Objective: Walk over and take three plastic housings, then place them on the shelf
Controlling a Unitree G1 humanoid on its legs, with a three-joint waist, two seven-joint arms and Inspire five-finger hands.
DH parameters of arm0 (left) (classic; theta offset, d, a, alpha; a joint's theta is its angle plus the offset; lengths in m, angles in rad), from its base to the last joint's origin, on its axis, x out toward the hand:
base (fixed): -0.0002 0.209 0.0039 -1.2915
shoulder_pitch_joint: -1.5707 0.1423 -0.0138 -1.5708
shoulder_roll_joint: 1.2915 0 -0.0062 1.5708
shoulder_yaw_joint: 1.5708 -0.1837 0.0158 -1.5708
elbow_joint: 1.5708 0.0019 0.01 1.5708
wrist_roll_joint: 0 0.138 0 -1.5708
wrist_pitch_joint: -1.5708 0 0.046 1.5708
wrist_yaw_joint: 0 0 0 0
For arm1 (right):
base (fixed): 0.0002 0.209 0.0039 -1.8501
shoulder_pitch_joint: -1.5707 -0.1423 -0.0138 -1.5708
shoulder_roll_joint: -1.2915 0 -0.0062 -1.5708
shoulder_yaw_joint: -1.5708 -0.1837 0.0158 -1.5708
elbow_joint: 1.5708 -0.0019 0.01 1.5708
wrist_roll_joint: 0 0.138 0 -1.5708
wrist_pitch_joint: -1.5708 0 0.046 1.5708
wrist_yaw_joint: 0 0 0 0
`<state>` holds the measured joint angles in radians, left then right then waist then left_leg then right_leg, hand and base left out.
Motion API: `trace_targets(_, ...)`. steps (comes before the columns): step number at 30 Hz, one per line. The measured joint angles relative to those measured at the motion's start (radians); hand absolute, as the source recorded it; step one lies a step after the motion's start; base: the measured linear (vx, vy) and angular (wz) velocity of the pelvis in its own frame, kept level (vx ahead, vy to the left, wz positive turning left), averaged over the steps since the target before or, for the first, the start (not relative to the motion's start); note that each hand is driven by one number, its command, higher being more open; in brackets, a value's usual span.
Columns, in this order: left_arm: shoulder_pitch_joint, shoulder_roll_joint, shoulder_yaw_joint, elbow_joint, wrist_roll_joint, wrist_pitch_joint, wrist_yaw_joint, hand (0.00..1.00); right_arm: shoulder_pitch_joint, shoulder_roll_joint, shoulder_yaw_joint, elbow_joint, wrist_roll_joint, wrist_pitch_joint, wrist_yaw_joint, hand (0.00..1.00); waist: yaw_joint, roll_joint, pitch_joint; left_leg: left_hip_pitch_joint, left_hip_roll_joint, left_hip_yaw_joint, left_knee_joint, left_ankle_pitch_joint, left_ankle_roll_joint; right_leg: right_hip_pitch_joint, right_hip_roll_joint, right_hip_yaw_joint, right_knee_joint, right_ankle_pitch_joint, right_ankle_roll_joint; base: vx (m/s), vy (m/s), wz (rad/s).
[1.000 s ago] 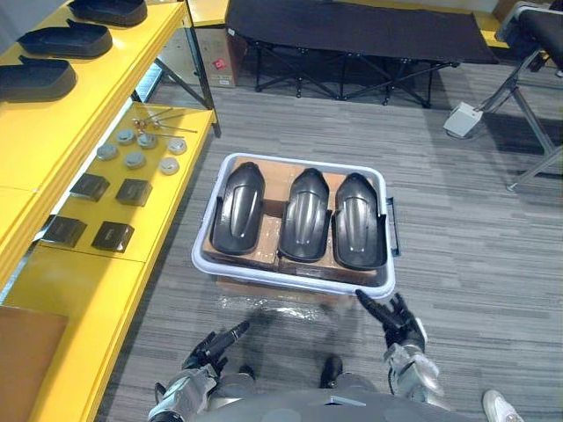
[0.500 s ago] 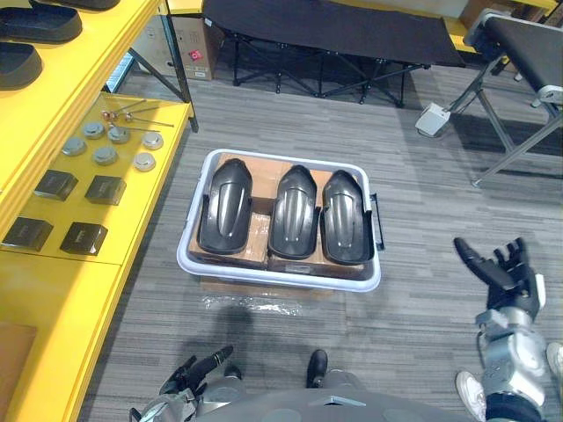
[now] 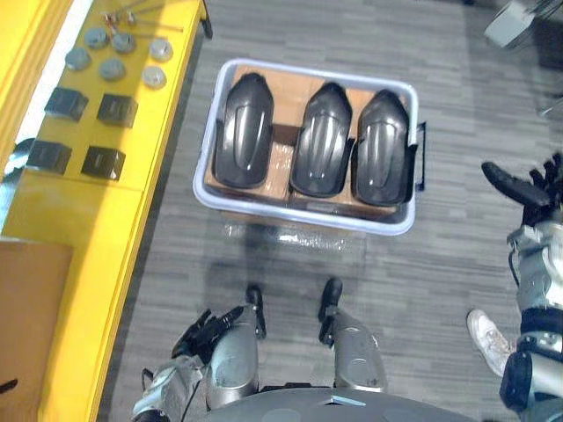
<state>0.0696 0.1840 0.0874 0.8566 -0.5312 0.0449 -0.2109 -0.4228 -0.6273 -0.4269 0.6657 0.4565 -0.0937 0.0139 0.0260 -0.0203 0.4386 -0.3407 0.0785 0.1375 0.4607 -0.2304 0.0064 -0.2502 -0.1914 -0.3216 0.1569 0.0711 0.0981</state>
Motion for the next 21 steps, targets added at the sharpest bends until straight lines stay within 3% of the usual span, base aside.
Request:
trace_targets(6,-0.029,0.004,-0.041,-0.003,-0.082,0.0,-0.002,1.0,-0.131,-0.085,0.117,0.01,-0.02,0.007,-0.003,1.0,0.013,0.006,0.026,-0.066,-0.021,-0.008,0.023,0.009,0.019,-0.06,-0.023,-0.001,0.02,0.006,-0.001,-0.07,0.043,0.06)
trace_targets(17,-0.043,0.005,-0.077,-0.004,-0.136,-0.003,-0.011,1.0,-0.249,-0.114,0.262,0.138,-0.138,0.149,-0.003,1.0,0.027,0.012,0.041,-0.084,-0.047,-0.014,0.019,0.03,0.033,-0.082,-0.047,-0.005,0.034,0.006,-0.001,-0.01,0.016,0.05)
trace_targets(21,-0.062,-0.003,-0.107,-0.005,-0.145,-0.002,-0.011,1.0,-0.285,-0.185,0.309,0.218,-0.18,0.179,-0.001,1.0,0.045,0.046,0.062,-0.087,-0.056,-0.025,0.014,0.035,0.037,-0.08,-0.055,-0.01,0.036,0.007,0.0,-0.04,0.019,0.09)
